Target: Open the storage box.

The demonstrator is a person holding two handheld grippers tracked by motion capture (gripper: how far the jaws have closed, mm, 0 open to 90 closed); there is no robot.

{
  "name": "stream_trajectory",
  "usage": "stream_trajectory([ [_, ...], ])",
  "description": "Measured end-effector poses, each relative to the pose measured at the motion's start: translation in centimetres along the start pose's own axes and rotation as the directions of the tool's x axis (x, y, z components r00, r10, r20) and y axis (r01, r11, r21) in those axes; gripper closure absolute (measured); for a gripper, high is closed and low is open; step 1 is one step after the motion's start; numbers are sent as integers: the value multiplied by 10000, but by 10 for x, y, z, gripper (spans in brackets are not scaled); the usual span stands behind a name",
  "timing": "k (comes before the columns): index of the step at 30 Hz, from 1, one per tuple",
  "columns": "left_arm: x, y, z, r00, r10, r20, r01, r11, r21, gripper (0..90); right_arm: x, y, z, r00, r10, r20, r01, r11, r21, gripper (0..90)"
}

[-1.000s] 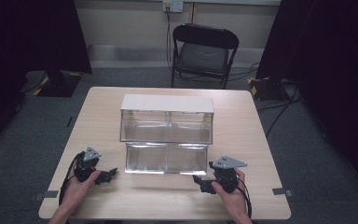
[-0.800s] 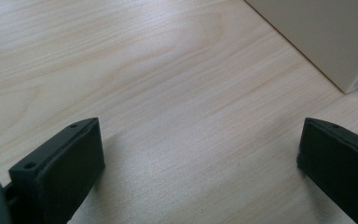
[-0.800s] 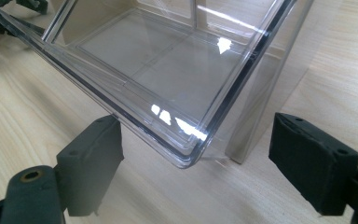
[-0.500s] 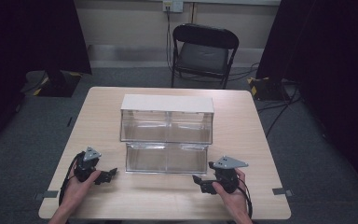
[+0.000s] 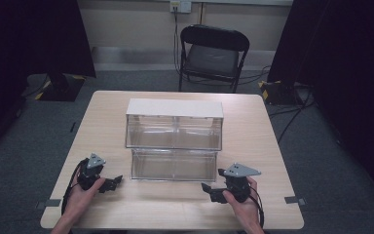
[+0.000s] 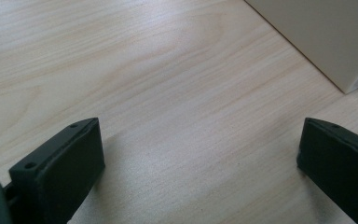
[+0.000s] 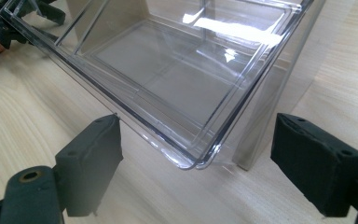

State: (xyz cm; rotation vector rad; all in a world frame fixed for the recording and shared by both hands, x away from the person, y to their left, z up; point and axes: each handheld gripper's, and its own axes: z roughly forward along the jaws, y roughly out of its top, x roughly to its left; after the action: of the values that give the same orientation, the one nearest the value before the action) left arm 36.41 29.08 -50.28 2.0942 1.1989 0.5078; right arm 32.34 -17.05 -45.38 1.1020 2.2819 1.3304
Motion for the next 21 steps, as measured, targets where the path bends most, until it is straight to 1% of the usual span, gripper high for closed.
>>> stream_trajectory([
  [21, 0, 0, 0, 10000, 5, 0, -5, 10000, -1, 0, 0, 3, -4, 9998, -21, -203, 19, 9999, -120, 163],
])
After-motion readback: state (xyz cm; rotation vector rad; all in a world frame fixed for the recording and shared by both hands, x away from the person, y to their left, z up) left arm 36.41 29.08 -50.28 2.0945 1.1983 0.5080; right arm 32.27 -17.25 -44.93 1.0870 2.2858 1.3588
